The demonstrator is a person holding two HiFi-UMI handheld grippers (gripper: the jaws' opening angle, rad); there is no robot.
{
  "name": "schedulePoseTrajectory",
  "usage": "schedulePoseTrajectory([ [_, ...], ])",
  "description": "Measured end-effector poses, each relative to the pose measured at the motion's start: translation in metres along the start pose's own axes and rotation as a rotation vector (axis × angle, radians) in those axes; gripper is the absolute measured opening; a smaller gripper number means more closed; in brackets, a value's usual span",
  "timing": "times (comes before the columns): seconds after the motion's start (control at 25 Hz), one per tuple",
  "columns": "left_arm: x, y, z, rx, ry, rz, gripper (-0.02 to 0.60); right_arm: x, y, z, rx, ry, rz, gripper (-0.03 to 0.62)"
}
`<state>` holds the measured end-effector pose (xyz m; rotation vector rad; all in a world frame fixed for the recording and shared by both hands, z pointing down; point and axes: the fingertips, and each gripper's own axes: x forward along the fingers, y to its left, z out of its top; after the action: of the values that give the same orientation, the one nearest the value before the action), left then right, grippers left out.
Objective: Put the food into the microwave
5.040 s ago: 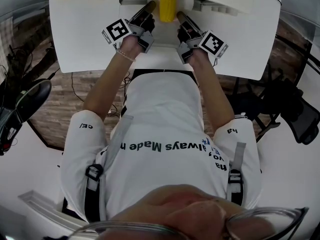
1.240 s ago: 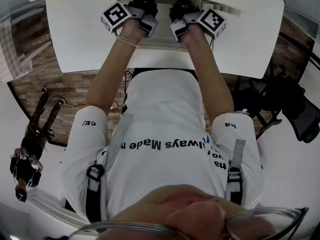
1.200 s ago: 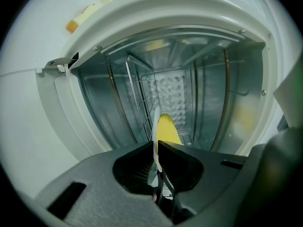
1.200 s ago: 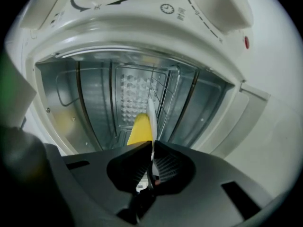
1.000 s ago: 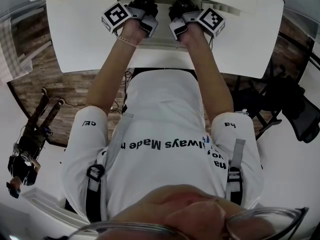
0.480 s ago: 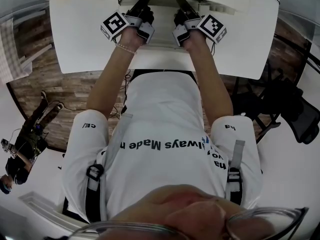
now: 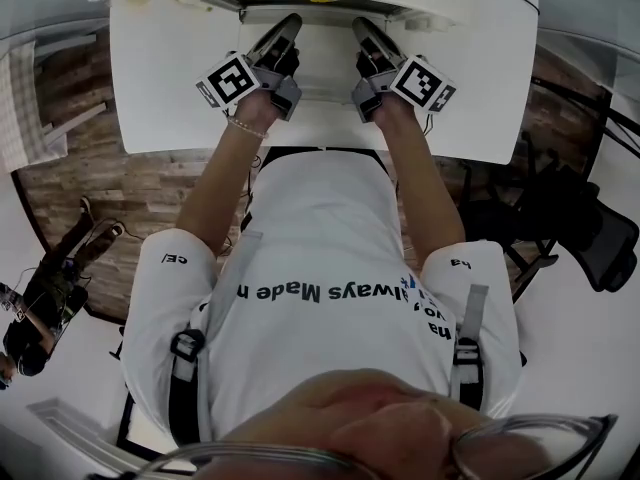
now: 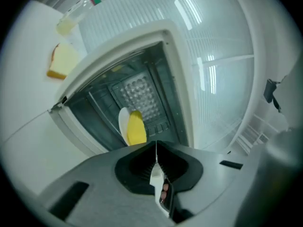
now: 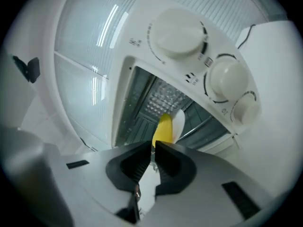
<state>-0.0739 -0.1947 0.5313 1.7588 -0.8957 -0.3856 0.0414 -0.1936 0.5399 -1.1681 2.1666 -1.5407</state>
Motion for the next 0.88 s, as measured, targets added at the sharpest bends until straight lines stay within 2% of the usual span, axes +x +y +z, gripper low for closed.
schedulePoseTrajectory([
  [0.2,-0.008,-0.036,0.005,0.18,0.022,-0.027,0.017,-0.019,0.029,0.009,-0.211,0.015,0.021,0.028],
  [0.52,-0.033,-0.109,0.003,0.428,-0.004,-0.081,0.017,-0.06,0.089,0.023,-0.582,0.014,0.035,0.028],
  [0.88,-0.051,-0.167,-0.001,0.636,-0.024,-0.121,0.017,-0.09,0.145,0.031,-0.836,-0.013,0.041,0.028],
])
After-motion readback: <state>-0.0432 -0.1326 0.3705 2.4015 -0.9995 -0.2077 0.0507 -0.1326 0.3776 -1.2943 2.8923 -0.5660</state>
